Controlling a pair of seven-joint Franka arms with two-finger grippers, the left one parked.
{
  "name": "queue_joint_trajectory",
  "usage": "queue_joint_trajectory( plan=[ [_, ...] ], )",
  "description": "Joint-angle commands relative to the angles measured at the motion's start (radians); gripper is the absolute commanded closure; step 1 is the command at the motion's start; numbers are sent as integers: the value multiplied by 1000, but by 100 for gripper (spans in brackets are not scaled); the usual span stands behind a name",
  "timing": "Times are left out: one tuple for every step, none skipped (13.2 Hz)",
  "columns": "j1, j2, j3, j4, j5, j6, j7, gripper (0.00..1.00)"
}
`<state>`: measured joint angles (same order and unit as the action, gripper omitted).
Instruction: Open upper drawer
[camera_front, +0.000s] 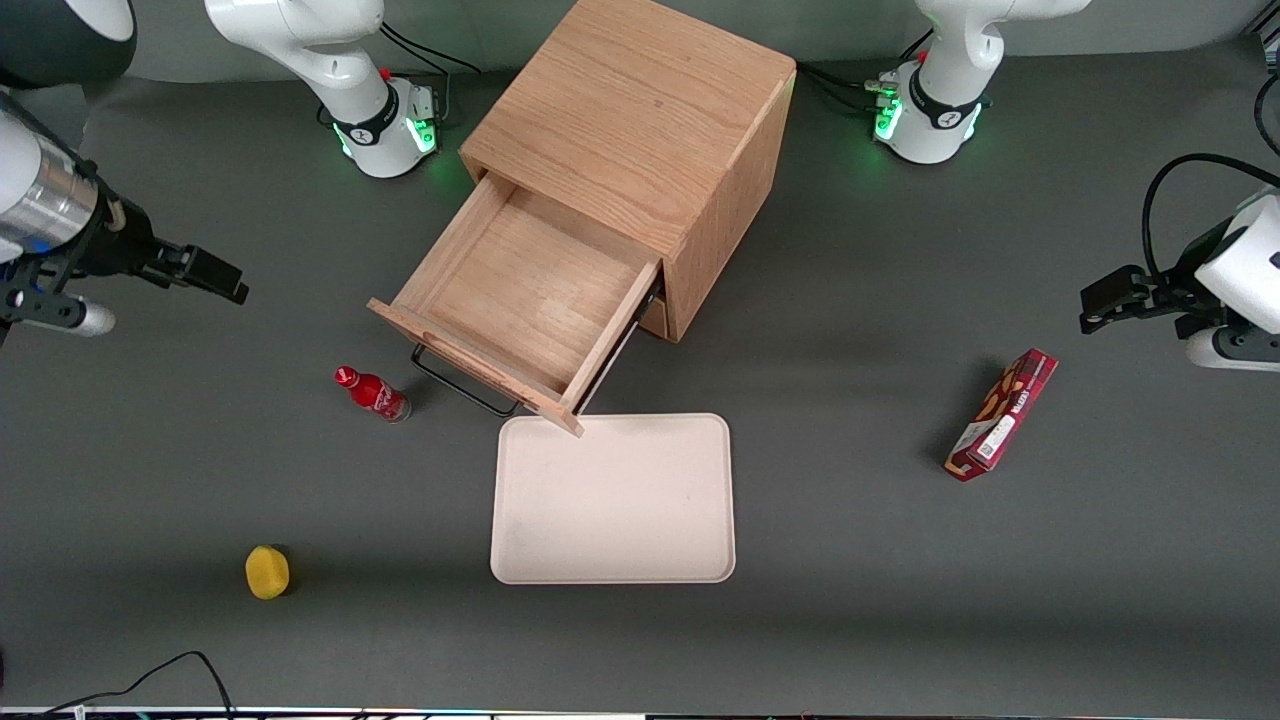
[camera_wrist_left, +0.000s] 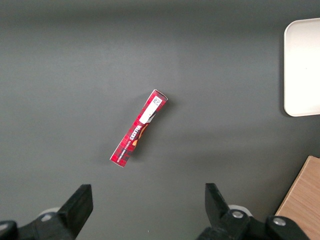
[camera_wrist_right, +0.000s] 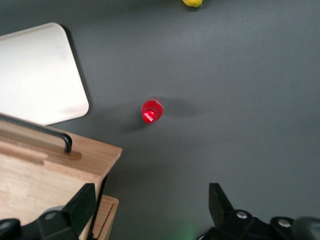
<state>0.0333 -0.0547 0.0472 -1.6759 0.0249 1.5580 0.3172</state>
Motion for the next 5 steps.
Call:
queue_joint_trajectory(
  plan=[
    [-12, -50, -6, -54, -3, 24, -44, 0],
    [-12, -48, -6, -47, -3, 22, -34, 0],
    [-10, -37, -7, -24, -3, 20, -24, 0],
    [-12, -28, -7, -7, -5, 10, -14, 0],
    [-13, -27, -13, 4, -6, 5, -12, 0]
  ],
)
